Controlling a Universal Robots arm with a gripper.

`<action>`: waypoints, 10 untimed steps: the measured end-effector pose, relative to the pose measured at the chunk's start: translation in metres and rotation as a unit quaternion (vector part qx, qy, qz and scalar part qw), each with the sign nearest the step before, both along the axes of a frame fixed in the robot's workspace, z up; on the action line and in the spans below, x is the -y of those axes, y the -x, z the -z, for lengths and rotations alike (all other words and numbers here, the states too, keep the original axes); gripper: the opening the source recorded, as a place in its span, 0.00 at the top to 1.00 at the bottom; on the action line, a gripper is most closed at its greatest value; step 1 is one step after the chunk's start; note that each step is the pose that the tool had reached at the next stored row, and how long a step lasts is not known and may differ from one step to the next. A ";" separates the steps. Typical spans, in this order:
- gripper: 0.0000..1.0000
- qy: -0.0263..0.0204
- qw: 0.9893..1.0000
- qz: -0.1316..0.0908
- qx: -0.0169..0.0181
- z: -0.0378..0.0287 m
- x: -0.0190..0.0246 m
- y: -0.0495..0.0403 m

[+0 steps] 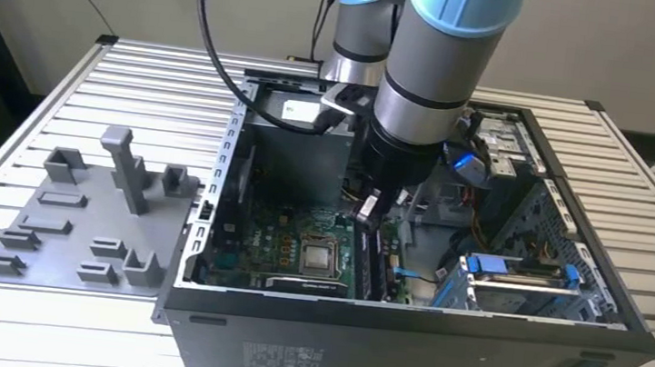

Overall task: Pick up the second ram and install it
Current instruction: 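Press down the second ram until it locks into place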

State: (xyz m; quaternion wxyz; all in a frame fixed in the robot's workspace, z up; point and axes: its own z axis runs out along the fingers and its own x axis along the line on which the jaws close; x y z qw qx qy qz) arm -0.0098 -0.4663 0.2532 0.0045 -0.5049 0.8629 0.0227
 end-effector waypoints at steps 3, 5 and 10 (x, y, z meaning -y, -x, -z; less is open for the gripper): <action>0.89 0.000 1.000 -0.019 0.000 0.0000 0.0000 0.0000; 0.89 0.000 0.999 -0.032 0.000 0.0000 0.0000 0.0000; 0.89 0.000 0.997 -0.077 0.001 0.0000 0.0000 0.0000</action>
